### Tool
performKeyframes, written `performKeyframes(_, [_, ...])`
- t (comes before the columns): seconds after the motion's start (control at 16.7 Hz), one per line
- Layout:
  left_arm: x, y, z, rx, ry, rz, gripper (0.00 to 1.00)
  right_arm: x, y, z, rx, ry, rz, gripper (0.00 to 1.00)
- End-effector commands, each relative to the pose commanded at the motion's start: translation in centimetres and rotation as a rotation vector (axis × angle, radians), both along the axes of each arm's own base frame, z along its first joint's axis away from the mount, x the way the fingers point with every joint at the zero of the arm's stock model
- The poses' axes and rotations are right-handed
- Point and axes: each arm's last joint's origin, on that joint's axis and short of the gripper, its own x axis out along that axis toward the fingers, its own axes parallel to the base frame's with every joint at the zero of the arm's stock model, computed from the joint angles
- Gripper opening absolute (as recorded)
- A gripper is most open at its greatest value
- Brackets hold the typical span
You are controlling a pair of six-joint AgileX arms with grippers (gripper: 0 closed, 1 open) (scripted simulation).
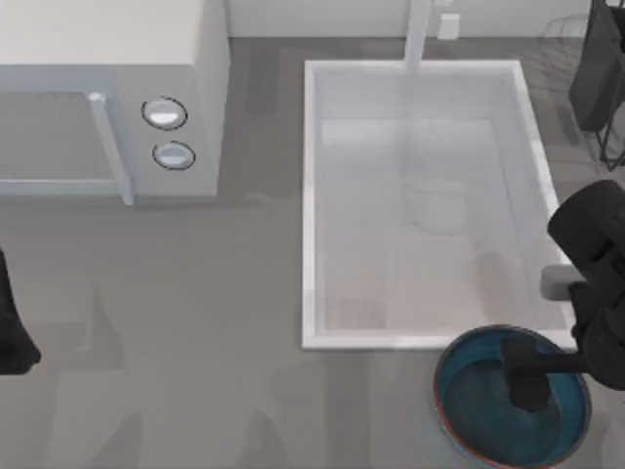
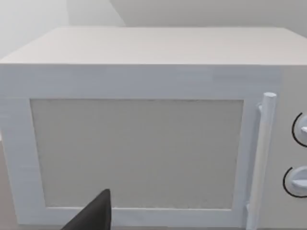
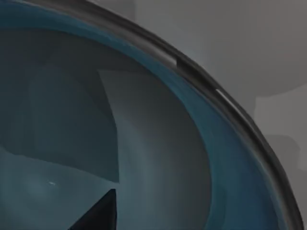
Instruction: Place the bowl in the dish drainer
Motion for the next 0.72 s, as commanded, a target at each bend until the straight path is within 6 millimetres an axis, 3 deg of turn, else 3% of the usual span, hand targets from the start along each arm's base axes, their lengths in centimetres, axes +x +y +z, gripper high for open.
performKeyframes(0.66, [0.0, 0.0, 0.0, 0.0, 0.0, 0.0, 1.0, 0.0, 0.0, 0.0, 0.0, 0.0, 0.0, 0.02])
performKeyframes(0.72, [0.0, 0.0, 0.0, 0.0, 0.0, 0.0, 1.0, 0.0, 0.0, 0.0, 0.0, 0.0, 0.0, 0.0])
